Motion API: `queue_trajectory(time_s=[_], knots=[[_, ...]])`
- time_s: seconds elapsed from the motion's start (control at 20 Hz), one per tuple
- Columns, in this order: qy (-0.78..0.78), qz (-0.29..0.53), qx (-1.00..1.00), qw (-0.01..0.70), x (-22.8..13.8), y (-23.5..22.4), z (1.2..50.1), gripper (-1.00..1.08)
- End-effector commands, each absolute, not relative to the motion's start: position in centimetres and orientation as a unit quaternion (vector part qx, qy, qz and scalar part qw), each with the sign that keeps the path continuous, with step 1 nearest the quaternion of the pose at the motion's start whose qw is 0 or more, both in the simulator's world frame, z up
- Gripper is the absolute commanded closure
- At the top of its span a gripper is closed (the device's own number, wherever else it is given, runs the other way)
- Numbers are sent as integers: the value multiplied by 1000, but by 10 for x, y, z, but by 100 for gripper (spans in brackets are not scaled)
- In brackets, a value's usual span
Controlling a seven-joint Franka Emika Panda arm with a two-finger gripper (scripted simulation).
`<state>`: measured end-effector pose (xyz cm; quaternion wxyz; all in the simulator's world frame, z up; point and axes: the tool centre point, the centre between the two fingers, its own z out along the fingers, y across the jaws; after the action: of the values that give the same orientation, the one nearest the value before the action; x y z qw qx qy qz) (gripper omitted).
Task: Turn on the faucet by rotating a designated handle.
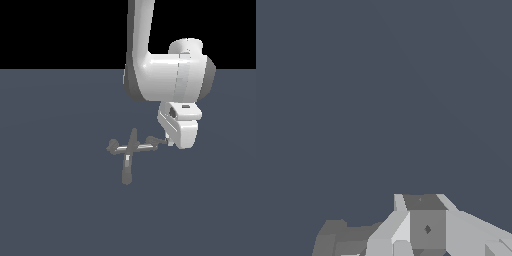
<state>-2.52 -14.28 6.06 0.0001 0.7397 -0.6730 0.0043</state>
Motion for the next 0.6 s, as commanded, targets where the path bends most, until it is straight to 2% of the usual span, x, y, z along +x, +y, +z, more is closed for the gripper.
queue_trajectory(time_s=[0.0, 0.35, 0.4, 0.45, 0.55], knots=[[-671, 3, 741, 0, -32, -134, 61, 108], [-668, 0, 745, 0, -51, -112, 61, 108], [-668, 0, 745, 0, -51, -112, 61, 108], [-683, 5, 730, 3, -51, -138, 61, 108], [-680, 4, 734, 2, -51, -124, 61, 108]])
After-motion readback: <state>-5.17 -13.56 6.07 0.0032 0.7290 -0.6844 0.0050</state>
